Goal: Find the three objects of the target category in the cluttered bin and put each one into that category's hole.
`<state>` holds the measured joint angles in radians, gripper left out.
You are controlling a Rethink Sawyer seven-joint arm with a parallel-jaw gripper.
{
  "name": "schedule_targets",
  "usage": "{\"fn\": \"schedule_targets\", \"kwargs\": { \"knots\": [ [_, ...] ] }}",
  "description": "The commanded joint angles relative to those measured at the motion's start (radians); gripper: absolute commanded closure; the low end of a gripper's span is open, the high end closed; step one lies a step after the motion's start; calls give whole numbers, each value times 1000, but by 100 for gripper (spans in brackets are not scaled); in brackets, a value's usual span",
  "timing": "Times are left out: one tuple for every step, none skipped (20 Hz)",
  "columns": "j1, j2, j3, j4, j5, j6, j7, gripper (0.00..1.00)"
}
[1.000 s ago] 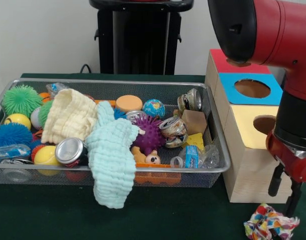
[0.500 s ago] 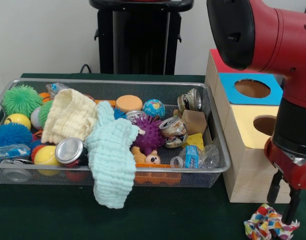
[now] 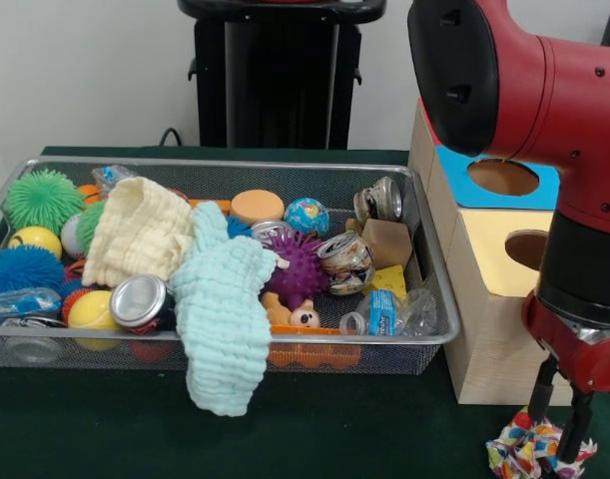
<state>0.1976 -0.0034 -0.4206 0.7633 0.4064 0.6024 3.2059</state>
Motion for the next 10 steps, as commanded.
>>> {"fn": "schedule_targets", "kwargs": {
  "knots": [
    [10,90,17,80,11,46,174,0],
    [10,87,19,88,13,49,167,0],
    [10,84,22,95,15,49,160,0],
    [8,83,28,102,16,47,151,0],
    [8,83,29,106,17,43,147,0],
    [6,83,35,111,17,36,138,0],
    [4,84,38,112,18,33,132,0],
    [1,83,47,113,20,30,124,0],
    [0,85,47,112,21,29,123,0],
    [1,87,48,110,22,28,124,0]
  ]
}}
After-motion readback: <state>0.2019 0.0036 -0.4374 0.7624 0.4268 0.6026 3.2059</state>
